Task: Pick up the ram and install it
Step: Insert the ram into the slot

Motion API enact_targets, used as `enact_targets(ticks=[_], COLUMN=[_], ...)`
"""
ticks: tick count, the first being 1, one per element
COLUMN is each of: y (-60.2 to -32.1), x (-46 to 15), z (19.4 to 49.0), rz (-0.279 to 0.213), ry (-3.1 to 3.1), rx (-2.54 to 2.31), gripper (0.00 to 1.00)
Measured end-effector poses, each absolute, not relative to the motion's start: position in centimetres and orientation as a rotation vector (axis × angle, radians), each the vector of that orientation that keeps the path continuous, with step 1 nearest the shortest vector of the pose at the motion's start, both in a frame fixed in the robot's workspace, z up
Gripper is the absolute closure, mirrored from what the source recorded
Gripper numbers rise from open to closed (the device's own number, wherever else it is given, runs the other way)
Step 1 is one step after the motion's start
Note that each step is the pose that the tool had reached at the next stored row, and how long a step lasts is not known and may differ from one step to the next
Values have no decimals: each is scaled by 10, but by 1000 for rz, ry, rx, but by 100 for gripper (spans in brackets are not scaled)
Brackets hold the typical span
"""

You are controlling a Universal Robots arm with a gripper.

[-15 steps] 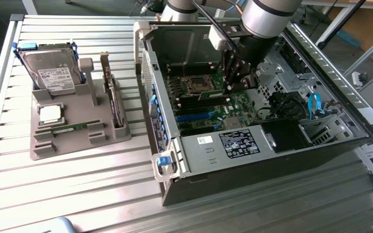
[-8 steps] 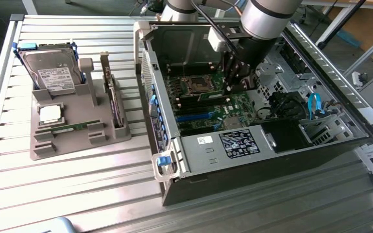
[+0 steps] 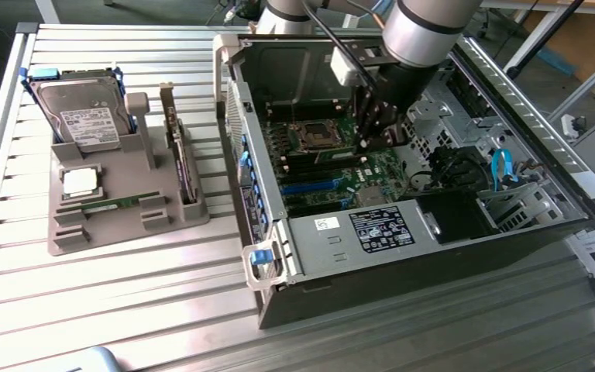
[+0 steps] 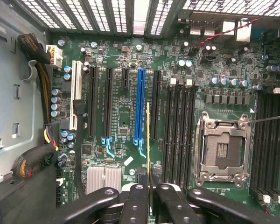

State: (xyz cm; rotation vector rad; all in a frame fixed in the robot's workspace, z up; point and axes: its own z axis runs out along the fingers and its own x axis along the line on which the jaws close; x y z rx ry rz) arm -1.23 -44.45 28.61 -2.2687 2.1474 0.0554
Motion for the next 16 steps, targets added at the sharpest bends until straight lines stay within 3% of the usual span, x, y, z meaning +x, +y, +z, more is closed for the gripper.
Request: enact_targets(ticks=[16], y=[-444], x=[-12], z=[279], rz=[55], ry=[2148], rx=[-2268], gripper=[87])
